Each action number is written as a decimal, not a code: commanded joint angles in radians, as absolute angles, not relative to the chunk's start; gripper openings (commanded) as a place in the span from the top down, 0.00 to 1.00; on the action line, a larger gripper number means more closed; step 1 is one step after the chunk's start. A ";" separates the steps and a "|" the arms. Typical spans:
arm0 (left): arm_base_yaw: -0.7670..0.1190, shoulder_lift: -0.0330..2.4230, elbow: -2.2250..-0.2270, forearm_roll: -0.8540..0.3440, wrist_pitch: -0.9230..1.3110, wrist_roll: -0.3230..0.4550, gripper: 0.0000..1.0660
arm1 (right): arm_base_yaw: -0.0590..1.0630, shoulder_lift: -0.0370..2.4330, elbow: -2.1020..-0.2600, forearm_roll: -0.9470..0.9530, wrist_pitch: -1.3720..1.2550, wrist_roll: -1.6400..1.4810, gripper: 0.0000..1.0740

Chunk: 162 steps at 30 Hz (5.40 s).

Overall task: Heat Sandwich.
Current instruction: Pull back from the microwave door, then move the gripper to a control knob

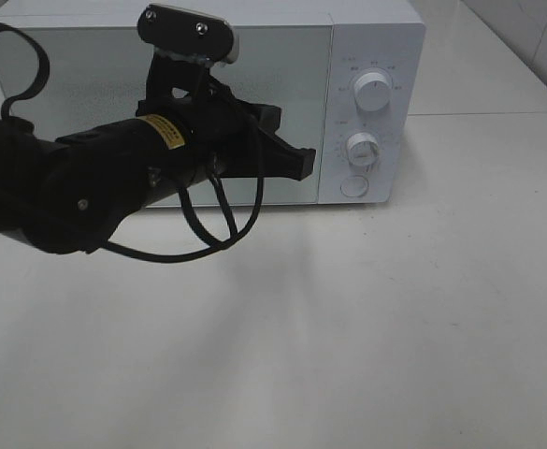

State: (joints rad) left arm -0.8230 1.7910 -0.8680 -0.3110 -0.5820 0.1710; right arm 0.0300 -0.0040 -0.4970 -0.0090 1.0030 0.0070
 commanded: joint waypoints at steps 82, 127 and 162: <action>0.033 0.207 -0.517 -0.064 1.071 0.000 0.10 | 0.022 -0.032 -0.497 -0.008 0.996 0.013 0.29; 0.033 -0.028 -0.517 -0.067 1.070 0.000 0.10 | 0.022 -0.032 -0.497 -0.008 0.996 0.013 0.29; 0.033 -0.028 -0.517 -0.067 1.070 0.000 0.10 | 0.022 0.113 -0.570 0.012 0.832 0.017 0.29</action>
